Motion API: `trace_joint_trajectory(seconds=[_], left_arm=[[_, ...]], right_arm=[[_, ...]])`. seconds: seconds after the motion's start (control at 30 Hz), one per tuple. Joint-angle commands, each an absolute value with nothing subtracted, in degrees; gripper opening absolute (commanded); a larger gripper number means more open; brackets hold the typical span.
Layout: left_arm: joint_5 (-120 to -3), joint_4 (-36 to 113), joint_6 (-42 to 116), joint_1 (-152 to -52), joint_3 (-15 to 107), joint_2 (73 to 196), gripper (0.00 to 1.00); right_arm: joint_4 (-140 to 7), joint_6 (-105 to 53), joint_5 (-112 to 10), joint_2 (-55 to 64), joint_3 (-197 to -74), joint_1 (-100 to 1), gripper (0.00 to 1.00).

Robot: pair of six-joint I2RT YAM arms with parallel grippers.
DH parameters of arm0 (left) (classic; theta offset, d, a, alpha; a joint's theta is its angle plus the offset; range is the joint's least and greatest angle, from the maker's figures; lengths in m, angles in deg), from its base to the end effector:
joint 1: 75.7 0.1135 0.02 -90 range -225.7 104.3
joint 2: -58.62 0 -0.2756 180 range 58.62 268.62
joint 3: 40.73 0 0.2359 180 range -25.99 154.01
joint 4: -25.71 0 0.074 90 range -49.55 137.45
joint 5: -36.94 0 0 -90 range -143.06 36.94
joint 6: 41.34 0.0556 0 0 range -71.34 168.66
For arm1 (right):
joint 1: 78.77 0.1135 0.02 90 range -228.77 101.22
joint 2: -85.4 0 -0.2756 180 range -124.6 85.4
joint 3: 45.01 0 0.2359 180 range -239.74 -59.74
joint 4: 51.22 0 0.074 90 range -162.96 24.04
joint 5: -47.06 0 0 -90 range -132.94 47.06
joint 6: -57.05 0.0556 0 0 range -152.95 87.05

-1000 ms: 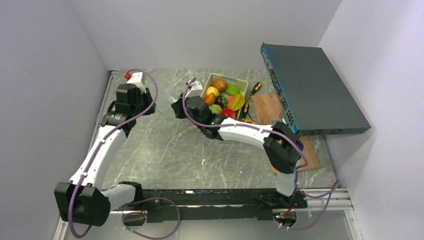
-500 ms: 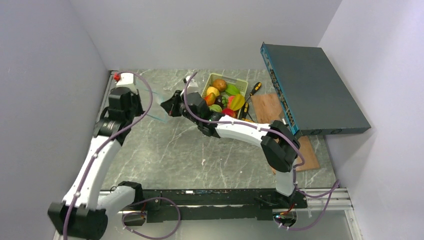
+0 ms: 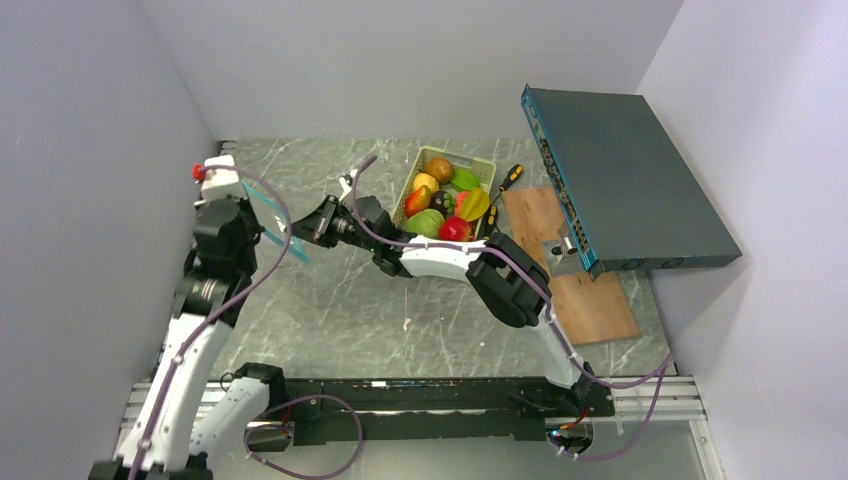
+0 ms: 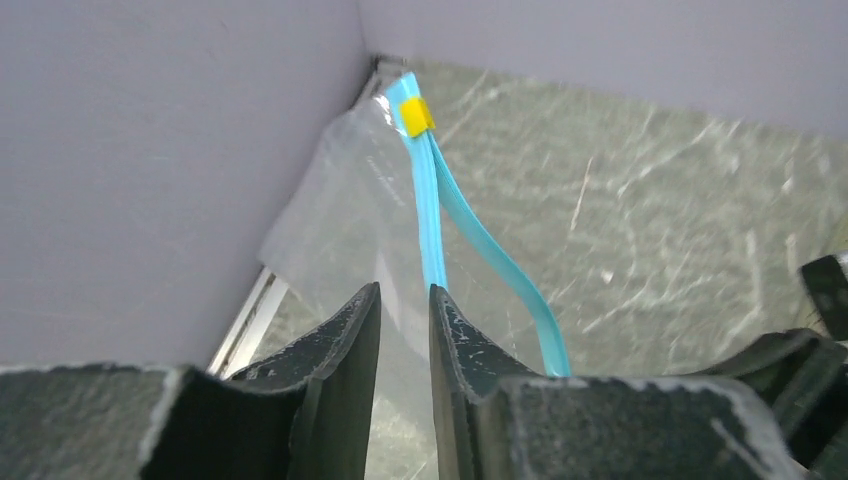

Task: Place the food in the zip-top bag and seal the zipper

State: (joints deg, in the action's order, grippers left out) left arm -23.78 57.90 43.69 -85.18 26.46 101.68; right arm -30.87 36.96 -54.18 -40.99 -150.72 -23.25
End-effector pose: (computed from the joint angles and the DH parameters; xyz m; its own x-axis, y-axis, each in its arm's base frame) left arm 0.1576 0.0013 0.3809 -0.1088 -0.0584 -0.9923 -0.3447 0.9386 -0.0175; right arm 0.2927 0.4453 0.2513 -0.8641 0.3689 -0.3424 -0.3126 0.1400 0.9395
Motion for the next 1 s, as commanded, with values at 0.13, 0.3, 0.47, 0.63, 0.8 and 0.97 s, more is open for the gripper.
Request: trace_joint_trajectory(seconds=[0.13,0.3,0.47,0.63,0.8,0.97], left_arm=[[-29.0,64.7,40.5,-85.5,32.0,111.5,0.56],[-34.7,63.7,38.2,-85.5,31.6,111.5,0.73],[-37.1,64.3,38.3,-85.4,33.0,112.9,0.74],[-40.1,60.4,38.3,-85.5,30.8,110.3,0.79],[-41.5,58.2,38.5,-85.6,29.8,109.6,0.84],[-42.1,59.7,39.7,-85.6,31.4,112.7,0.75]], right_arm=[[-30.5,37.5,-49.2,-35.7,-145.7,-23.7,0.0],[-39.0,32.1,-42.2,-32.5,-146.2,-23.2,0.0],[-47.4,25.3,-32.7,-30.9,-149.8,-20.3,0.0],[-52.0,20.4,-26.5,-30.2,-153.0,-18.2,0.0],[-53.2,16.3,-23.3,-29.8,-154.6,-16.3,0.0],[-51.4,14.4,-22.4,-28.1,-152.8,-15.3,0.0]])
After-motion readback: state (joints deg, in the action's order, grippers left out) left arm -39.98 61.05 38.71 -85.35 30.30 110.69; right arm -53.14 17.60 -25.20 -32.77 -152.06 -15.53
